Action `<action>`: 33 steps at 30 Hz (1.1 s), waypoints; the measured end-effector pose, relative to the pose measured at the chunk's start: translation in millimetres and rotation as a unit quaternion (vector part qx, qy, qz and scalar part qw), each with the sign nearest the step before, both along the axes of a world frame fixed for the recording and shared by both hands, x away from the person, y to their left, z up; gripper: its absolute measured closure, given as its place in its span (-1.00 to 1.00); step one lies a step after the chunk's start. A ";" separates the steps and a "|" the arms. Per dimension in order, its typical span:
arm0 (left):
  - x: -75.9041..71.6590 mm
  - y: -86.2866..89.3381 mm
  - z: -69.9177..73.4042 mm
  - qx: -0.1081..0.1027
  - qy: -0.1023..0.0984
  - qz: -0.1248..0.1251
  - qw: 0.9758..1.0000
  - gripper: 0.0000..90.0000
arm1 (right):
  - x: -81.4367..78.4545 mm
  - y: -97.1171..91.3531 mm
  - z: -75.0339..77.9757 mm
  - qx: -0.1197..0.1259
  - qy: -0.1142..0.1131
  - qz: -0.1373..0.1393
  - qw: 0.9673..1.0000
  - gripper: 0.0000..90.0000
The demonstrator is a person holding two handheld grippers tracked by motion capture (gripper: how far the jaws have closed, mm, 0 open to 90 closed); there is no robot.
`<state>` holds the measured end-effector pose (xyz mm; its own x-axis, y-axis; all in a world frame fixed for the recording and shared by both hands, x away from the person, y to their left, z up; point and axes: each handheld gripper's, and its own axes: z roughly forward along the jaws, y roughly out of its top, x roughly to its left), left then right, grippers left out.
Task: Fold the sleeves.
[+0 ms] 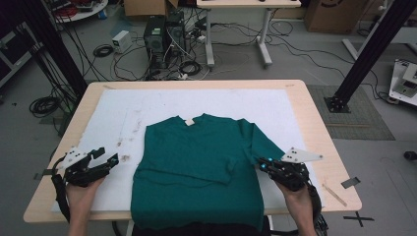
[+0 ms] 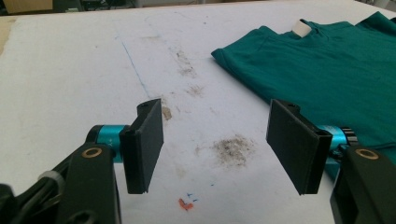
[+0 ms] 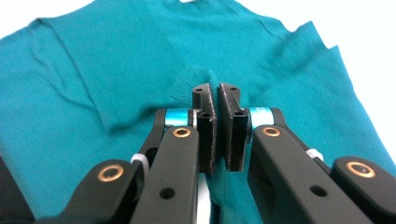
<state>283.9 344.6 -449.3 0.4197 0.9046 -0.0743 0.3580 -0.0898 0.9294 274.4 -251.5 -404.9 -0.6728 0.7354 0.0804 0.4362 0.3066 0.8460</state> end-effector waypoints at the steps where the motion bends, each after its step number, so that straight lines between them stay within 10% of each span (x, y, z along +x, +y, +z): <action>1: -0.4 0.0 0.1 0.001 -0.001 -0.002 1.000 -0.19 | 2.0 6.2 3.4 0.004 0.000 0.005 1.000 0.94; 33: 1.6 3.7 -0.3 -0.022 0.009 -0.009 1.000 -0.19 | 20.5 155.6 18.0 -0.015 0.009 0.094 0.995 0.94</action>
<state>285.5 348.3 -449.6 0.4336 0.8930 -0.1208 0.3738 -0.0562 0.9258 294.9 -95.8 -386.9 -0.7974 0.5990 0.0736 0.3843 0.4099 0.8272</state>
